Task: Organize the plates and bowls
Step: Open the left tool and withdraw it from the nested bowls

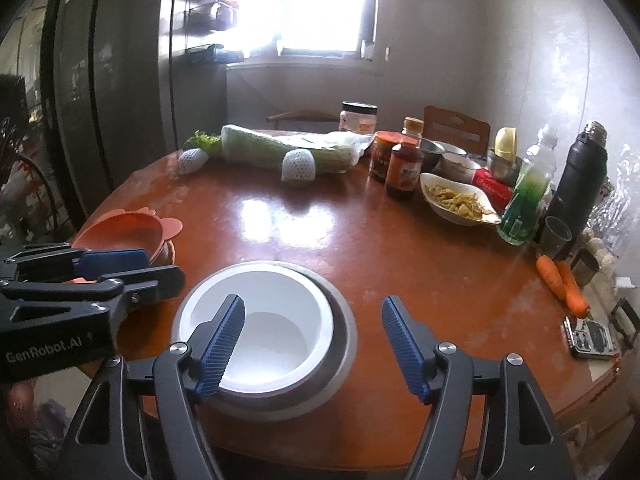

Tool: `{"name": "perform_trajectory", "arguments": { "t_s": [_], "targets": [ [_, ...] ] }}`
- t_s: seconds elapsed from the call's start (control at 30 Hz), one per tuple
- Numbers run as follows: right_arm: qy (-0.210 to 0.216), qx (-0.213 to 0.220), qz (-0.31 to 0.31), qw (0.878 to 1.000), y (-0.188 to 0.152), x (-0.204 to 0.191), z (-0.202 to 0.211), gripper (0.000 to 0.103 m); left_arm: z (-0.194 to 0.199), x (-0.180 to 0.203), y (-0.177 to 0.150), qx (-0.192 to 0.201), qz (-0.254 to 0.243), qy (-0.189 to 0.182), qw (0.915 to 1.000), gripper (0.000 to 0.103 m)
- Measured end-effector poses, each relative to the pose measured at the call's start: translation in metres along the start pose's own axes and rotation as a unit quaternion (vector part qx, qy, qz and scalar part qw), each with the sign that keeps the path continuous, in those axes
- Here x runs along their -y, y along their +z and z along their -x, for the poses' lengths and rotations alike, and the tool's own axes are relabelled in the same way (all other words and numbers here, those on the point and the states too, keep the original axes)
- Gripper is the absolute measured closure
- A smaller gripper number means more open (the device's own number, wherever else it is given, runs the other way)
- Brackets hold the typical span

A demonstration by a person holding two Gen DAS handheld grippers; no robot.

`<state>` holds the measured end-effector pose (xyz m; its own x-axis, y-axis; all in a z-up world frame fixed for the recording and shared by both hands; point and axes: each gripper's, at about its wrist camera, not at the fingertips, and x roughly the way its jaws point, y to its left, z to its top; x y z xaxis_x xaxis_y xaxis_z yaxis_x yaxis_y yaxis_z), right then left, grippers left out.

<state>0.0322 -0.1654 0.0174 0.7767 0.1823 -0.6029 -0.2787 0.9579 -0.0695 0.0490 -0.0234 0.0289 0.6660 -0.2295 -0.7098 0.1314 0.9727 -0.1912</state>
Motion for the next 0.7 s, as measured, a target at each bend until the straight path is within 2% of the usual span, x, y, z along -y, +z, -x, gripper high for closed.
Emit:
{"name": "perform_trajectory", "arguments": {
  "t_s": [0.3, 0.7],
  "targets": [
    [-0.007, 0.009, -0.020, 1.000, -0.001, 0.017, 0.006, 0.029, -0.005, 0.004, -0.006, -0.013, -0.002, -0.008, 0.9999, 0.057],
    [0.015, -0.023, -0.039, 0.999, -0.013, 0.024, -0.014, 0.029, -0.025, 0.003, -0.010, -0.041, 0.010, -0.016, 0.9990, 0.055]
  ]
}}
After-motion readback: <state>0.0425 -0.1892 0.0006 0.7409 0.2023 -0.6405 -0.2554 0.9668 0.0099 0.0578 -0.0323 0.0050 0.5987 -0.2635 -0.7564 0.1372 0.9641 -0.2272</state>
